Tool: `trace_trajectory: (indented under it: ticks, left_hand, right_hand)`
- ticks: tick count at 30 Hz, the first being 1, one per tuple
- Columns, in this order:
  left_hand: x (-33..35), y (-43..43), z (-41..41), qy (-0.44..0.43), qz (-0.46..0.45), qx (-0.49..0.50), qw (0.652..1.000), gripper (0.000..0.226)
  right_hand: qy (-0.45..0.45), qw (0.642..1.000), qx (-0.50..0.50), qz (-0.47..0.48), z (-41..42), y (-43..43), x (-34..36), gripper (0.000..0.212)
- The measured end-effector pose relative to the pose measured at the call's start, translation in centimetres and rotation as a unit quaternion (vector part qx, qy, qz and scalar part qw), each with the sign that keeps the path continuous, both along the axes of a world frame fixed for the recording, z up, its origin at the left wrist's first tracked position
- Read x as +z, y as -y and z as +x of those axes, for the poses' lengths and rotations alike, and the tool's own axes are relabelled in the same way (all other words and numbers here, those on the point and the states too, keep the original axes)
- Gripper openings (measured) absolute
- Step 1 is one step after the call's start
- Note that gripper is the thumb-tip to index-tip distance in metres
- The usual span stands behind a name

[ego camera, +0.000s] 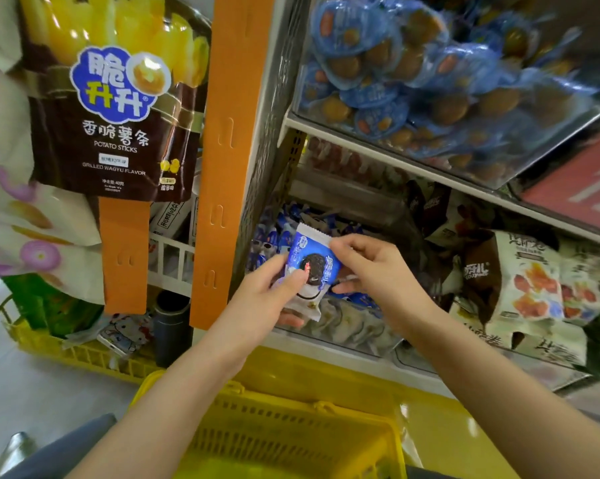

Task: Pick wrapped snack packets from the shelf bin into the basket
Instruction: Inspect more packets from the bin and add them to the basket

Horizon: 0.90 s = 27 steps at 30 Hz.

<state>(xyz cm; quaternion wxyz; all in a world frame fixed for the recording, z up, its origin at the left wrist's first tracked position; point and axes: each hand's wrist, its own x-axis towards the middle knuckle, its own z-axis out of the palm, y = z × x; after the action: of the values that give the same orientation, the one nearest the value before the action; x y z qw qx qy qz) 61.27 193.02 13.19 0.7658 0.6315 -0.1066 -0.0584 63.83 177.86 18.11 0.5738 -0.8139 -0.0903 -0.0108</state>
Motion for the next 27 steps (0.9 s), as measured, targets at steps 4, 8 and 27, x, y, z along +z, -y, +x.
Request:
trace_trajectory:
  ticks: [4, 8, 27]
  left_hand:
    - [0.5, -0.4, -0.5, 0.064, 0.046, -0.010, 0.997, 0.019]
    - [0.8, -0.5, -1.1, 0.061, 0.022, -0.005, 0.998, 0.027]
    - [-0.4, 0.1, -2.2, 0.191, 0.236, 0.116, 0.946, 0.039]
  right_hand:
    - [0.000, 0.999, 0.002, 0.034, -1.4, 0.4, 0.3, 0.015]
    - [0.030, 0.998, -0.022, 0.052, -2.4, 0.4, 0.0, 0.015]
    - [-0.062, 0.994, 0.032, 0.078, -4.0, -0.3, -3.2, 0.025]
